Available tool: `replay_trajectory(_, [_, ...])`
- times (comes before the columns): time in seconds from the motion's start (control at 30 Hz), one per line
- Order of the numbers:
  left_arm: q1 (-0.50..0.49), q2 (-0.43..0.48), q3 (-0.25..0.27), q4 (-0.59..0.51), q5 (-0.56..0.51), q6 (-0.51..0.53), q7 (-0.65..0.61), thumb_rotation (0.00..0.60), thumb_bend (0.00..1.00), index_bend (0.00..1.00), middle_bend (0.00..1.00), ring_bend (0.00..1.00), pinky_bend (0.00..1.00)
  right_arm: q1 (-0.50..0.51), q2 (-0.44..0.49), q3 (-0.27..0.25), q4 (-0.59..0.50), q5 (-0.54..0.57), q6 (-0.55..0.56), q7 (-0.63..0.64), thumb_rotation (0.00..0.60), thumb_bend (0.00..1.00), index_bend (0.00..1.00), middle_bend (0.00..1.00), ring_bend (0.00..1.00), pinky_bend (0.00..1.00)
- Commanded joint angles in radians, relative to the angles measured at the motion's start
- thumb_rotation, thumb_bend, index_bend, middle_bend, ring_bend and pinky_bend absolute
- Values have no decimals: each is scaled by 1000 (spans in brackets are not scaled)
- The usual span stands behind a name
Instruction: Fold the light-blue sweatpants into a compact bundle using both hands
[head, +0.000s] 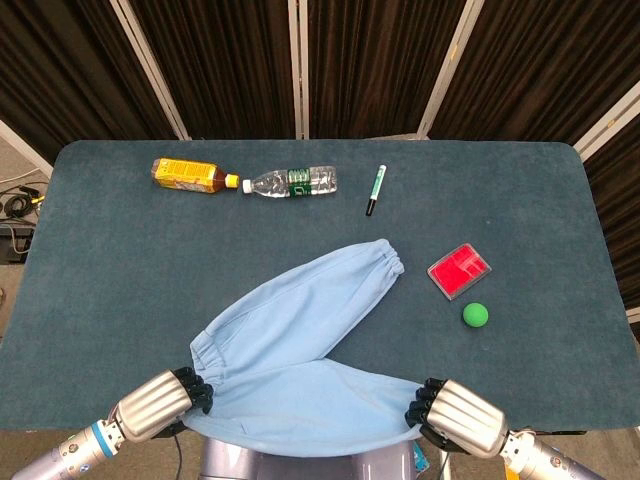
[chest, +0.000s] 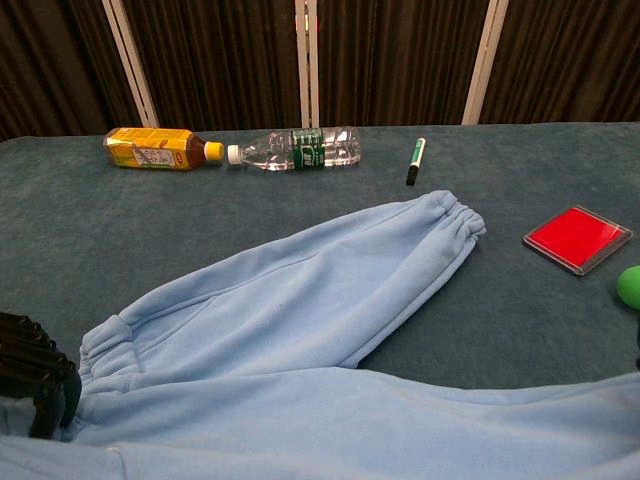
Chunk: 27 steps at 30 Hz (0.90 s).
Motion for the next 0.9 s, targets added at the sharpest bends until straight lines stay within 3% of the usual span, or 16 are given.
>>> replay_trajectory(0.03, [-9,3,-51,-27,-95,-42,-52,600,481,740,260,263,262,12,-14,52,-17,55,-28,-24,600,571,670,615,504,487])
replay_trajectory(0.17, [-16,5,-108,-57,-212,-99,-39,600,481,749,58,58,116,37,-33,124,-32,136,-68,-46,600,577,670,615,505,486])
replay_trajectory(0.23, [-22,9,-133,-80,-271,-133,-20,600,481,747,11,10,58,55,-39,155,-41,169,-96,-60,600,577,670,615,505,487])
replay_trajectory(0.37, [-36,17,-175,-122,-378,-196,8,600,483,748,0,0,0,91,-48,212,-62,228,-154,-103,600,575,670,615,504,486])
replay_trajectory(0.6, [-48,21,-242,-166,-542,-251,93,600,525,746,0,0,0,157,-80,303,-89,329,-271,-227,600,573,669,615,505,486])
replay_trajectory(0.83, [-95,79,-311,-281,-810,-348,150,600,524,739,0,0,0,244,-163,411,-42,471,-390,-339,600,574,670,615,505,487])
replay_trajectory(0.9, [-106,84,-320,-289,-857,-353,175,600,525,732,0,0,0,255,-174,422,-36,494,-406,-354,600,574,670,615,505,487])
